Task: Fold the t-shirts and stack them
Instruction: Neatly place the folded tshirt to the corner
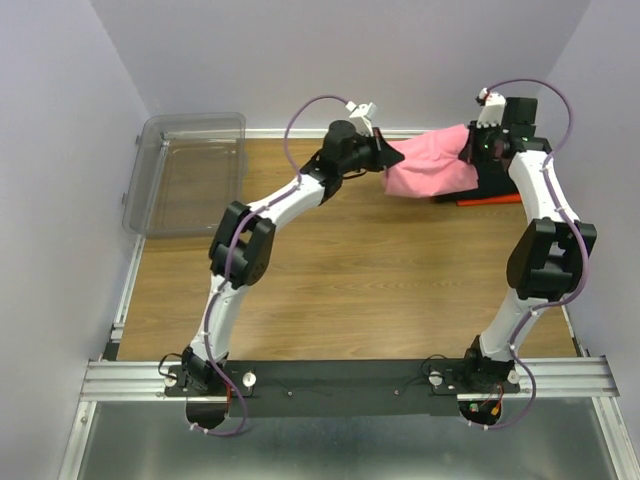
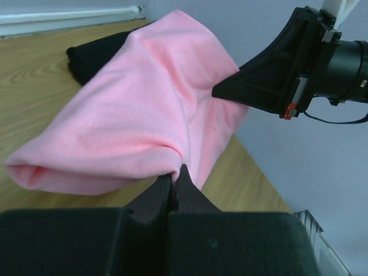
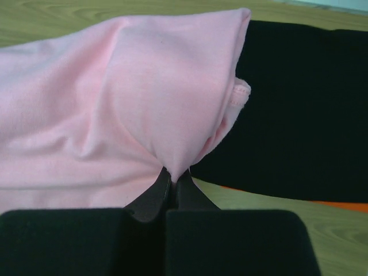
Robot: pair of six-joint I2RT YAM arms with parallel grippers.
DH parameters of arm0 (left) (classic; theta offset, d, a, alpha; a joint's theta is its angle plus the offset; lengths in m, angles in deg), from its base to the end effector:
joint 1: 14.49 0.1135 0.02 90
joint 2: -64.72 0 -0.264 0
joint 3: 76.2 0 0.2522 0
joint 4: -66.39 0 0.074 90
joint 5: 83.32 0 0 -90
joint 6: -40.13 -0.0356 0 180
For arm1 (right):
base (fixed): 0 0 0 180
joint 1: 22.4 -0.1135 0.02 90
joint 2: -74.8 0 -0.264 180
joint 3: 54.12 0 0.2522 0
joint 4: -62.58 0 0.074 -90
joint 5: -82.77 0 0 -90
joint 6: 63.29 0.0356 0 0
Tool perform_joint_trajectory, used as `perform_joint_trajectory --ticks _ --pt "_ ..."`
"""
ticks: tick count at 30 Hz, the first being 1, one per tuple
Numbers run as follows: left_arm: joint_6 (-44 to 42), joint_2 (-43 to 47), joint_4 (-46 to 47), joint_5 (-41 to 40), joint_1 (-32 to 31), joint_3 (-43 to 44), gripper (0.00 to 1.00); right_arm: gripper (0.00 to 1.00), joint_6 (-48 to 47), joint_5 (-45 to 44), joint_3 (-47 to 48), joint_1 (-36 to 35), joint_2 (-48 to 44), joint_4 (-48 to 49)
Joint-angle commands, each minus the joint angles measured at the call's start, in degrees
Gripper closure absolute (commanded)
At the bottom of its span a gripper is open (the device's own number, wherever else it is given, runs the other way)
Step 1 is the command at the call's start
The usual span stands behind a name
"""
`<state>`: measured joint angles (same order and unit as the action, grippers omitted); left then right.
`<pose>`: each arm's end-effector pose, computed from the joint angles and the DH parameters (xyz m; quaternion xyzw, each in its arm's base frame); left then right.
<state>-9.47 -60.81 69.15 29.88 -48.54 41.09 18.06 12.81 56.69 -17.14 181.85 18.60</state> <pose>0.4307 -0.3080 0.2820 0.0949 0.7314 -0.5170 0.4345 0.4304 -0.0274 0.3131 -0.0996 0.8907 0.1065 0.4305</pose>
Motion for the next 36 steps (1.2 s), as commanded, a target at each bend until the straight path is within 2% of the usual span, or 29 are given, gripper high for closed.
perform_joint_trajectory --ticks 1,4,11,21,31,36 --pt "3.19 -7.78 1.85 0.71 -2.34 11.32 1.0 0.99 -5.24 -6.84 3.22 1.68 -0.88 -1.86" --pt "5.65 -15.85 3.87 0.44 -3.31 22.73 1.0 0.99 -7.08 -11.14 5.59 3.0 0.53 -1.77" --pt "13.12 -25.71 11.86 -0.44 -4.54 32.86 1.0 0.99 -8.67 -15.45 9.99 5.99 3.43 -0.9" --pt "18.74 -33.27 21.62 -10.8 -7.52 38.32 1.0 0.99 -9.55 -19.68 10.0 8.28 4.31 3.23" --pt "24.71 -39.6 23.57 -24.5 -10.52 41.84 1.0 0.99 -8.58 -27.85 7.8 8.45 6.59 10.52" --pt "28.24 -41.36 22.78 -29.43 -10.69 42.81 1.0 0.99 -7.79 -28.38 7.89 8.54 7.83 11.93"
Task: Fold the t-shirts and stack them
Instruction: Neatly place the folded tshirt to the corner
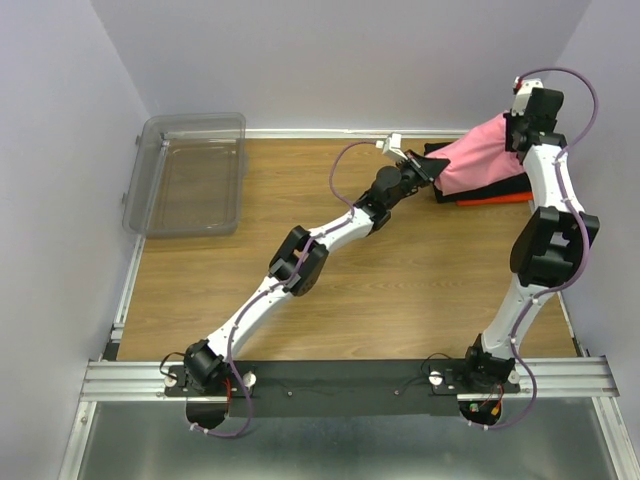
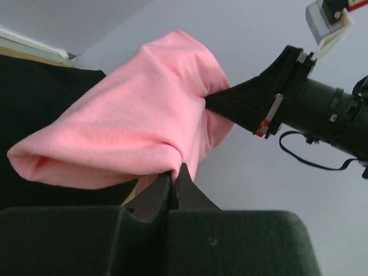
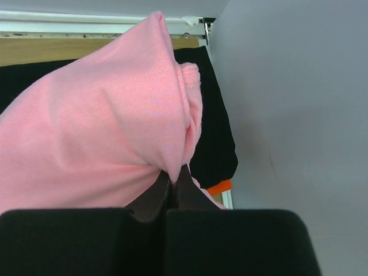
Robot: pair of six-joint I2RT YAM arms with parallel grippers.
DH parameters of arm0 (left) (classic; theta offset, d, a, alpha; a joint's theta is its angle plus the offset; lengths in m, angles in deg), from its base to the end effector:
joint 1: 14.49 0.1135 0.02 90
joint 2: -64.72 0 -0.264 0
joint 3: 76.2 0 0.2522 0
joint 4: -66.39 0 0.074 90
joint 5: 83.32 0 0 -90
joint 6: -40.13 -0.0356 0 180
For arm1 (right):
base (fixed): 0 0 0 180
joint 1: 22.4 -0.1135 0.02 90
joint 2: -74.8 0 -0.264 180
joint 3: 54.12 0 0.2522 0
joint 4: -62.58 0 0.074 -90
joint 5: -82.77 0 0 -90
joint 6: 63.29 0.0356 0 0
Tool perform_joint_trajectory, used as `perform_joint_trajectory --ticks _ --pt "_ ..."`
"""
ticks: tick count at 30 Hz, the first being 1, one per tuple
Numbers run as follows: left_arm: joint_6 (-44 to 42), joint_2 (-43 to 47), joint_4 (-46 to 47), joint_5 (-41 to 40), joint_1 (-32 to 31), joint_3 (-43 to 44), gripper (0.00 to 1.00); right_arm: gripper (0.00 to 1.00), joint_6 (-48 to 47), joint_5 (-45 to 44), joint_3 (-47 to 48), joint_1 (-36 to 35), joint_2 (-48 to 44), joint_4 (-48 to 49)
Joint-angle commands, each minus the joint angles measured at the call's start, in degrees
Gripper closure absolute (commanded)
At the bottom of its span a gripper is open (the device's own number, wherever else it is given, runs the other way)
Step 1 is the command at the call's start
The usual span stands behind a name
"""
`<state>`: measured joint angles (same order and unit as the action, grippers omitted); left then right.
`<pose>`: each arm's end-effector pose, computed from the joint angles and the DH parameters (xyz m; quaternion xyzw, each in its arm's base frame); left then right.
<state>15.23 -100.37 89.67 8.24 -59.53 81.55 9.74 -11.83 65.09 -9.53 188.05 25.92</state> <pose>0.4449 -0.4469 0.1793 -0.0942 0.5949 -0.6591 0.4503 0.4568 -0.1073 0.3264 -0.0112 0.8685 -0.1610 0.4687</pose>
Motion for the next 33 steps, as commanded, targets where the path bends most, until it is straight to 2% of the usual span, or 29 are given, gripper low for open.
perform_joint_trajectory --ticks 1,14,17,18,22,24,29,33 --pt "3.89 -2.16 1.9 -8.85 0.3 2.7 1.0 1.0 0.71 -3.84 -0.59 1.02 2.06 4.87" --pt "7.06 -5.58 0.14 -11.49 2.06 4.64 1.0 0.99 1.5 -4.27 -0.42 1.2 5.92 8.39" --pt "7.5 -6.02 -0.3 -11.67 2.41 4.64 0.81 1.0 1.5 -4.8 -0.16 1.2 6.71 9.18" --pt "7.58 -6.03 -0.39 -11.5 2.5 4.55 0.7 0.99 1.59 -4.98 -0.16 1.2 6.89 9.53" --pt "7.41 -5.59 -0.12 -9.92 3.11 3.06 0.54 1.0 1.68 -5.86 -0.07 1.55 8.12 10.94" --pt "6.62 -4.36 0.58 -9.04 3.64 0.96 0.49 0.99 1.77 -6.21 -0.51 1.73 8.21 12.08" --pt "3.29 0.82 4.0 -4.91 5.13 -7.12 0.46 1.0 2.03 -7.17 -0.42 2.34 8.48 13.66" --pt "-1.46 8.11 9.63 -1.91 6.63 -17.93 0.44 0.99 1.94 -7.26 -0.16 2.69 8.56 13.84"
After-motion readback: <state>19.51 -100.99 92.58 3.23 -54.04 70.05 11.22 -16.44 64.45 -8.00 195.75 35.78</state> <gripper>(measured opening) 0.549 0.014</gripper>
